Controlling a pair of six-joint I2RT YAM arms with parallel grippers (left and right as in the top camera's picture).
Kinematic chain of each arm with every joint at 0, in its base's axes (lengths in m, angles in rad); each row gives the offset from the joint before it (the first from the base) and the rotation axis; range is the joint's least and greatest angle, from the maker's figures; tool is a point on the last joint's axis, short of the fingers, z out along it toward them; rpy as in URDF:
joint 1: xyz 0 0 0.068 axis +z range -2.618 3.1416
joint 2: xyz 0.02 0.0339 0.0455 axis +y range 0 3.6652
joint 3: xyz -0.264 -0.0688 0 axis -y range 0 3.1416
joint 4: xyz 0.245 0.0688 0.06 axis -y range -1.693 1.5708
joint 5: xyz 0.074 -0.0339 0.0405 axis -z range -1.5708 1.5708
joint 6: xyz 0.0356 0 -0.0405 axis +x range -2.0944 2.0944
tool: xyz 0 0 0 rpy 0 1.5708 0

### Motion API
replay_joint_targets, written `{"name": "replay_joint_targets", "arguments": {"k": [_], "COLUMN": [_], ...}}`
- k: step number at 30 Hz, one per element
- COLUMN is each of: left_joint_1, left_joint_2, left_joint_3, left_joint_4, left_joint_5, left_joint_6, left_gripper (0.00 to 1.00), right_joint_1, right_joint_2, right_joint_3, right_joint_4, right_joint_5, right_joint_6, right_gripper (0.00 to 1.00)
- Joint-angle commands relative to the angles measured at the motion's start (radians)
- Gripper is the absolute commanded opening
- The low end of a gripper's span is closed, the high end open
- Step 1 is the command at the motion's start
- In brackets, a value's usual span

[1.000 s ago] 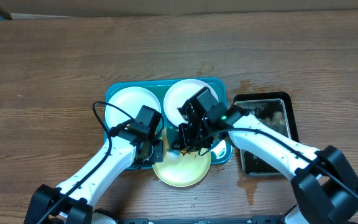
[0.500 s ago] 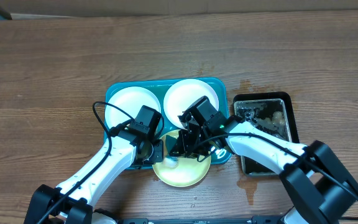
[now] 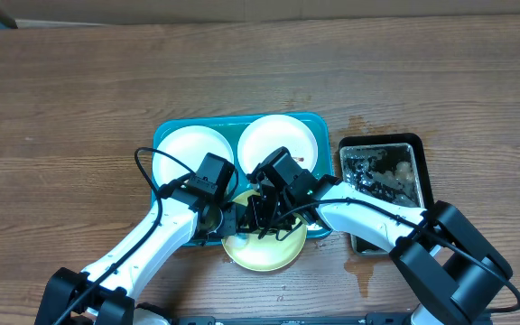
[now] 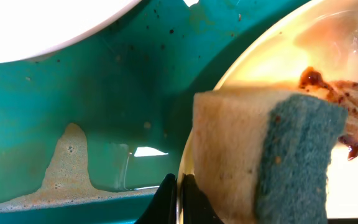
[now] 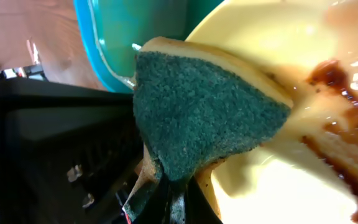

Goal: Clean dirty plates on tray and stack at the side
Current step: 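Scrub the yellow plate with the sponge while the left gripper holds it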

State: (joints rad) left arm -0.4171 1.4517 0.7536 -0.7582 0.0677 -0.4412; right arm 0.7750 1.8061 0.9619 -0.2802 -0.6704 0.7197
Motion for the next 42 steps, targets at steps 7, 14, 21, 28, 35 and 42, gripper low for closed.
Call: {"name": "replay_joint_targets", "arguments": {"k": [7,14,21,28,35,42], "left_joint_1": [0.004,0.004,0.004,0.005,0.005,0.005], "left_joint_2": [0.014,0.014,0.014,0.014,0.014,0.014], "left_joint_3": [0.006,0.006,0.006,0.006,0.006,0.006], "left_joint_4": [0.0,0.0,-0.006,-0.009,-0.026,-0.027], "left_joint_5": [0.011,0.011,0.011,-0.001,-0.005,-0.014], "left_joint_6": [0.014,0.014,0.011,-0.005,-0.005,-0.005], "left_gripper": [0.04,0.04,0.04,0.04,0.04,0.04], "right_joint_1": [0.006,0.006,0.0,-0.015,-0.066,-0.082], "right_joint_2": [0.006,0.05,0.056,0.056,0.052,0.018], "right_joint_3": [-0.002,-0.002,-0.002,0.0,0.014,0.078], "right_joint_4": [-0.016,-0.021,-0.132,-0.206,-0.297,-0.403], "right_joint_5": [0.079,0.095,0.237,0.272,0.35,0.465], "right_joint_6": [0.014,0.014,0.051,0.05,0.032,-0.021], "right_gripper": [0.04,0.04,0.04,0.04,0.04,0.04]}}
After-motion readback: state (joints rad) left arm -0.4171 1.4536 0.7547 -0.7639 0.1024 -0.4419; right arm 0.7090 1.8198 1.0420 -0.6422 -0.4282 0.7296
